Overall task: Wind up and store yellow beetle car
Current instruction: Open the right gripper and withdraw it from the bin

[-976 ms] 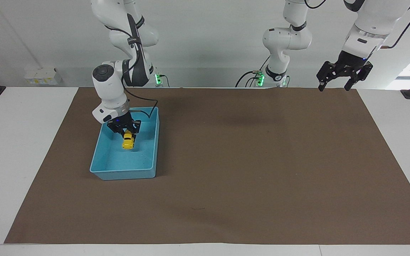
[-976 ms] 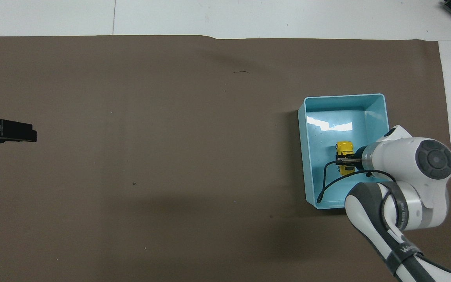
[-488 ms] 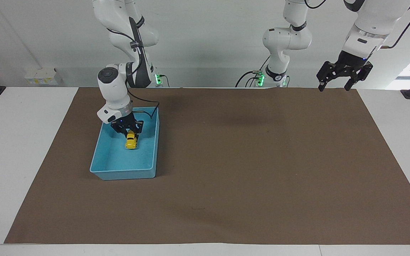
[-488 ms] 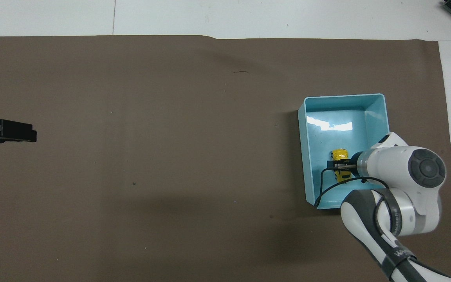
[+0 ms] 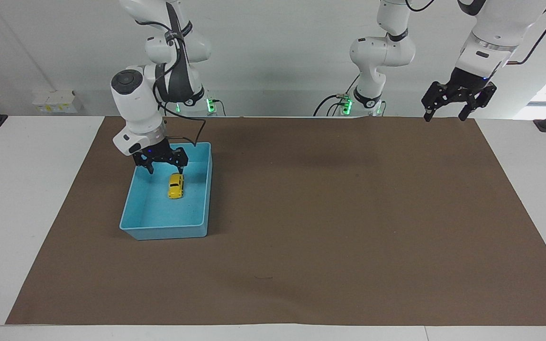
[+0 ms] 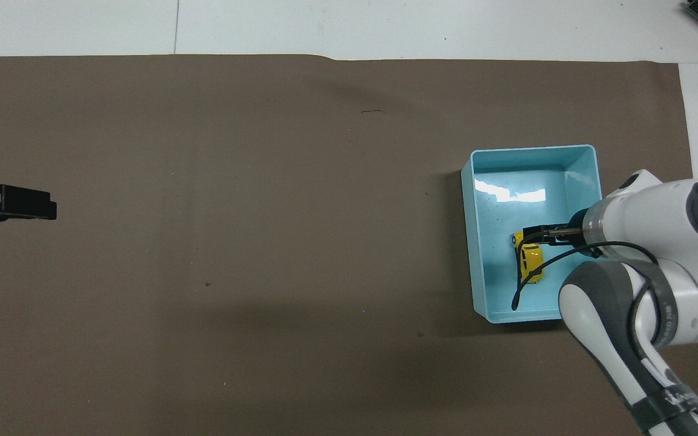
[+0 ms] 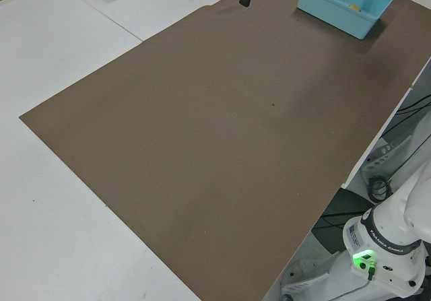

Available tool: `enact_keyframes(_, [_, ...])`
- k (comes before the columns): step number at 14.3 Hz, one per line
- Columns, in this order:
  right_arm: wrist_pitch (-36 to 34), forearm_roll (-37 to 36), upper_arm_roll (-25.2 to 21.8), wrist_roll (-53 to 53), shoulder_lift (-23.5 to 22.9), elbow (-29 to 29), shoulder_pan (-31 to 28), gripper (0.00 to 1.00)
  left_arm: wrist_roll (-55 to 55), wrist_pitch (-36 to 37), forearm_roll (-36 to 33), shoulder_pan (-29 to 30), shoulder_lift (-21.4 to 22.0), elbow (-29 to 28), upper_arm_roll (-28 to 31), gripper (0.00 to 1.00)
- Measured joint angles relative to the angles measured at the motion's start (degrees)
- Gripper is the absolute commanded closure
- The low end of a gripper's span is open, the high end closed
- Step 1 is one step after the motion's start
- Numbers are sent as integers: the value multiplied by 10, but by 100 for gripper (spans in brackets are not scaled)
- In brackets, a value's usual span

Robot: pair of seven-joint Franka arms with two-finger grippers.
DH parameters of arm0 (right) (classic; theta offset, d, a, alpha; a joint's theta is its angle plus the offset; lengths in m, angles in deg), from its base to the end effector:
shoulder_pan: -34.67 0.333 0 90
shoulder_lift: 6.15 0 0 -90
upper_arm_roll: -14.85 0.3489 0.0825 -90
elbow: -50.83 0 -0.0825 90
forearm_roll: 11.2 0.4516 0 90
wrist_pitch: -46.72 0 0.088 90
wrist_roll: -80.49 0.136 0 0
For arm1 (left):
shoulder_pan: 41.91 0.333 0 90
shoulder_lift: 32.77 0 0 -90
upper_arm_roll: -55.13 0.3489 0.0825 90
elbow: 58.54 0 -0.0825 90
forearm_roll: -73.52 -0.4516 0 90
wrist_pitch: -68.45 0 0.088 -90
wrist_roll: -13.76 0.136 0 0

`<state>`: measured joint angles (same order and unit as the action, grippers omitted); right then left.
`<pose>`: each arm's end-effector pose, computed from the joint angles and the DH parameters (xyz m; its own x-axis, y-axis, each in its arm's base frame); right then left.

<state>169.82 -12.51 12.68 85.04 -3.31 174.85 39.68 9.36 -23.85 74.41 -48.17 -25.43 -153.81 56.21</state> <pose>0.5861 0.0275 0.3894 0.9992 -0.0174 0.0347 -0.0179 -0.9997 0.0150 0.5812 -0.0541 0.6594 0.9971 -0.0127 0.0746 -0.0145 -0.9996 0.0237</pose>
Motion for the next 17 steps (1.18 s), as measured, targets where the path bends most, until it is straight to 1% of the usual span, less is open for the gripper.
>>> enact_keyframes(3, [-73, -3, -1, 0, 1, -68, -15, 0, 0, 0, 0, 0, 0, 0, 0, 0])
enact_keyframes(5, [-110, -13, -2, -3, 1, -111, -35, 0, 0, 0, 0, 0, 0, 0, 0, 0])
enact_keyframes(9, [-147, -19, -4, -21, 1, -155, -77, 0, 0, 0, 0, 0, 0, 0, 0, 0])
enact_keyframes(12, [-199, -20, -4, -21, 0, -197, -83, 0, 0, 0, 0, 0, 0, 0, 0, 0])
enact_keyframes(17, [-318, -20, -2, -8, 1, -292, -82, 0, 0, 0, 0, 0, 0, 0, 0, 0])
